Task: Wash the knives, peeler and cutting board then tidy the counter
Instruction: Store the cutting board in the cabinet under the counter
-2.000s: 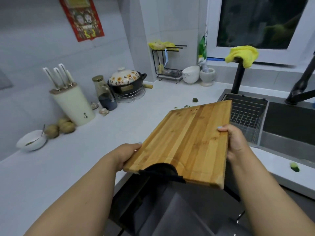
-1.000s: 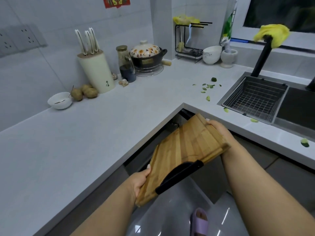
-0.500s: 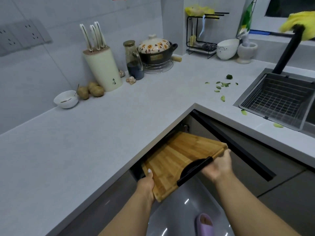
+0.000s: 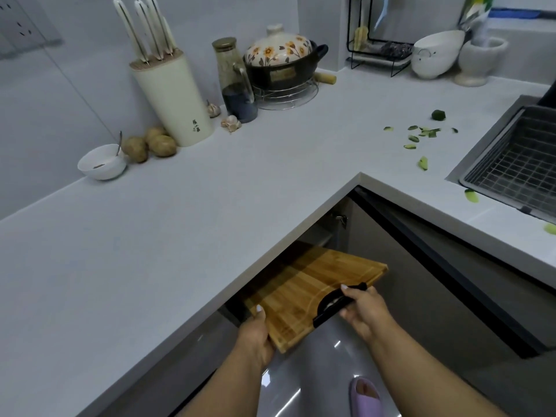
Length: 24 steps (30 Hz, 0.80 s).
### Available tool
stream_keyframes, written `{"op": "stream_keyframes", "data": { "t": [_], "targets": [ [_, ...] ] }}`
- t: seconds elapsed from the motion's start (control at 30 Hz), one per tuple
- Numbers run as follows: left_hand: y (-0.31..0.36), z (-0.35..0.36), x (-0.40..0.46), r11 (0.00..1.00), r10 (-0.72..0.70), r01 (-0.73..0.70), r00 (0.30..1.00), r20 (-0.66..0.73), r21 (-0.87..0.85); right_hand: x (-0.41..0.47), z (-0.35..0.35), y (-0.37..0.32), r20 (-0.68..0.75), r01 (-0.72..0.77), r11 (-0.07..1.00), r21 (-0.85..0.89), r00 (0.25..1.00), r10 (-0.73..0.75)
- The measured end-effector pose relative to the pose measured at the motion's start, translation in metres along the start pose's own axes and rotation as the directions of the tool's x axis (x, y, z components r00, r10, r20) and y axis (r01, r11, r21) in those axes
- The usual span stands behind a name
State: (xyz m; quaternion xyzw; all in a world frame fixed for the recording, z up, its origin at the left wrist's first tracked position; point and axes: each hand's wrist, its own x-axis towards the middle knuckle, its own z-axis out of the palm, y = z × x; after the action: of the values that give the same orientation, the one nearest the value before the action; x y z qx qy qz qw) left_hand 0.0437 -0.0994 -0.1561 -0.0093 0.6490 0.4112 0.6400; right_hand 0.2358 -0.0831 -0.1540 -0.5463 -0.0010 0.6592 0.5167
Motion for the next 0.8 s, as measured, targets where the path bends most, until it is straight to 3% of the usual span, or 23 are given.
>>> {"op": "stream_keyframes", "data": {
  "t": [0.3,0.5,0.6,0.8],
  "targets": [
    [-0.014,0.012,0.001,0.982,-0.163,0.159,0.986,-0.034,-0.098,0.053,0.030,0.009,0.046,-0.036,0.997,-0.072,0.998,0.039],
    [-0.013,0.030,0.015,0.982,-0.164,0.152,0.981,-0.103,-0.110,0.075,0.037,0.002,-0.095,-0.184,0.939,-0.289,0.982,0.163],
    [-0.018,0.035,0.021,0.976,-0.179,0.168,0.981,-0.074,-0.137,0.082,0.038,0.001,-0.109,-0.238,0.905,-0.354,0.971,0.213],
    [-0.025,0.051,0.039,0.988,-0.126,0.126,0.992,0.002,-0.090,0.098,0.034,0.009,-0.080,-0.250,0.934,-0.253,0.968,0.237]
  ]
}}
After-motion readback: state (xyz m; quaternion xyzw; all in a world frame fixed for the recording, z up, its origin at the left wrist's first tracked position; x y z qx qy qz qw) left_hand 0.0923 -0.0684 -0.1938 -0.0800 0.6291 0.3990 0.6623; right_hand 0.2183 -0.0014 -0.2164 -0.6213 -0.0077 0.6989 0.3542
